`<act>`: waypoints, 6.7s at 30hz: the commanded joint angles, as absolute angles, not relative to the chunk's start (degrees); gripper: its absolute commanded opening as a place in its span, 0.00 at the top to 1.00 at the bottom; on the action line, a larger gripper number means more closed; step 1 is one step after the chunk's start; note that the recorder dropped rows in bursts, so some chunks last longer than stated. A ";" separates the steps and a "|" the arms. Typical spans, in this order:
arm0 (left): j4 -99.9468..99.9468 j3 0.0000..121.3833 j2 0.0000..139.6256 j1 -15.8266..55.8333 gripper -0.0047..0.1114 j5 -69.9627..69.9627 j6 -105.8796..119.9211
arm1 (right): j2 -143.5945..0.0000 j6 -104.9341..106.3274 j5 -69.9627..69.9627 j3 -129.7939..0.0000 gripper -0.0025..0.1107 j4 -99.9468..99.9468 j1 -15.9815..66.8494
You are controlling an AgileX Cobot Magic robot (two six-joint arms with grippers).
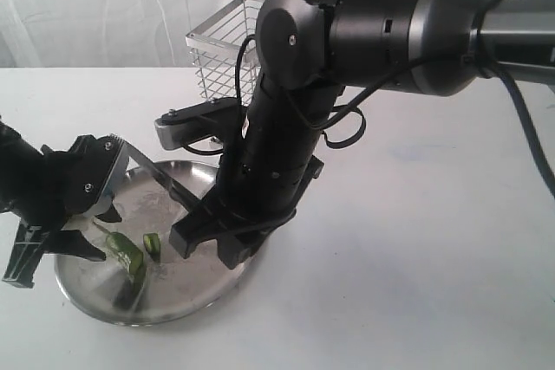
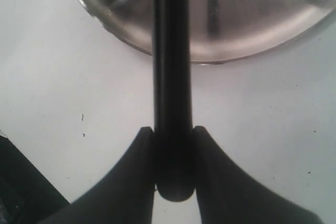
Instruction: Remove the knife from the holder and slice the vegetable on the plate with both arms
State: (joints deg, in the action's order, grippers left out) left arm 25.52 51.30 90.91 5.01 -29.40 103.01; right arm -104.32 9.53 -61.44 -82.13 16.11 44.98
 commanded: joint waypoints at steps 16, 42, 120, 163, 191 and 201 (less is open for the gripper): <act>38.61 50.64 102.41 5.25 0.51 -20.98 115.73 | -103.54 10.39 -61.20 -81.83 0.98 16.50 44.51; 38.76 54.04 101.47 5.25 0.49 -26.73 74.84 | -103.54 8.08 -59.91 -81.83 0.98 16.86 44.51; 41.93 54.04 88.57 8.12 0.48 -24.83 42.01 | -106.19 -45.32 -43.37 -68.54 0.98 2.57 66.90; 41.70 54.04 88.57 8.12 0.48 -25.14 42.01 | -103.85 -34.05 -50.83 -68.54 0.98 -7.43 64.49; 41.70 54.04 88.57 8.12 0.48 -24.82 42.01 | -105.38 -18.11 -52.39 -68.54 0.98 -1.04 56.03; 41.70 54.04 88.57 8.12 0.48 -24.99 42.01 | -105.38 -21.61 -51.68 -68.88 0.98 -7.69 55.89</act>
